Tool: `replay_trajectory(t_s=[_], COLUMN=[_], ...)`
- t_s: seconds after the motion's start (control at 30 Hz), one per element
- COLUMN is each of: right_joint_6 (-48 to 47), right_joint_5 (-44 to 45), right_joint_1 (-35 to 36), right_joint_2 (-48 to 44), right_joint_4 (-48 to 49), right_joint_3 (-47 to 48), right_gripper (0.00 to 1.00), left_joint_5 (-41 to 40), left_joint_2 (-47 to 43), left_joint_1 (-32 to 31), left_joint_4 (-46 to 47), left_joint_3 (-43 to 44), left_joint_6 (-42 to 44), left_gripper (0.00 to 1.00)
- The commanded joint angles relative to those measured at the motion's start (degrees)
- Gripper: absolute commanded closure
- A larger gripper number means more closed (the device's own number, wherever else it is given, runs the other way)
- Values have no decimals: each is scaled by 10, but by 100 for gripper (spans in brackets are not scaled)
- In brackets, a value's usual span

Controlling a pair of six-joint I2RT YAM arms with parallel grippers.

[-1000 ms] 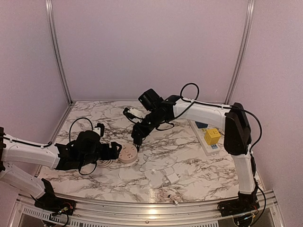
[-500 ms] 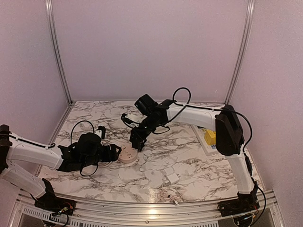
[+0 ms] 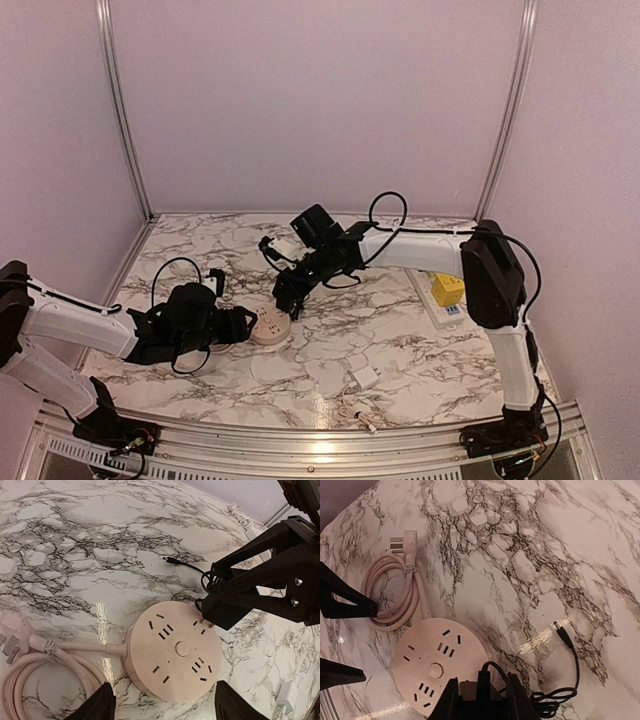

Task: Insert the plug
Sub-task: Insert the plug into the socket slot.

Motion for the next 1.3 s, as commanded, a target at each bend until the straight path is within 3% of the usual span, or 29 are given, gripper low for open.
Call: replay_trajectory(t_s=[0.0, 0.3, 0.73, 1.27], right_joint_6=[22, 67, 86, 106], right_joint_5=[12, 15, 85, 91], right_joint_1=[8, 16, 22, 38], right_joint_2=[-24, -32, -59, -40], right_joint_4=[54, 92, 83, 96], right_joint_3=[-30, -59, -96, -103], right_gripper=[100, 100, 100, 100], left_joint_5=[8, 5, -24, -34], left_joint_2=[7, -2, -25, -50], left_joint_1=[3, 3, 4, 4], left_joint_4=[24, 21, -1, -1], left_joint_3=[-6, -9, -12, -27], left_joint_6=[-5, -10, -20, -36], left_gripper=[32, 32, 36, 37])
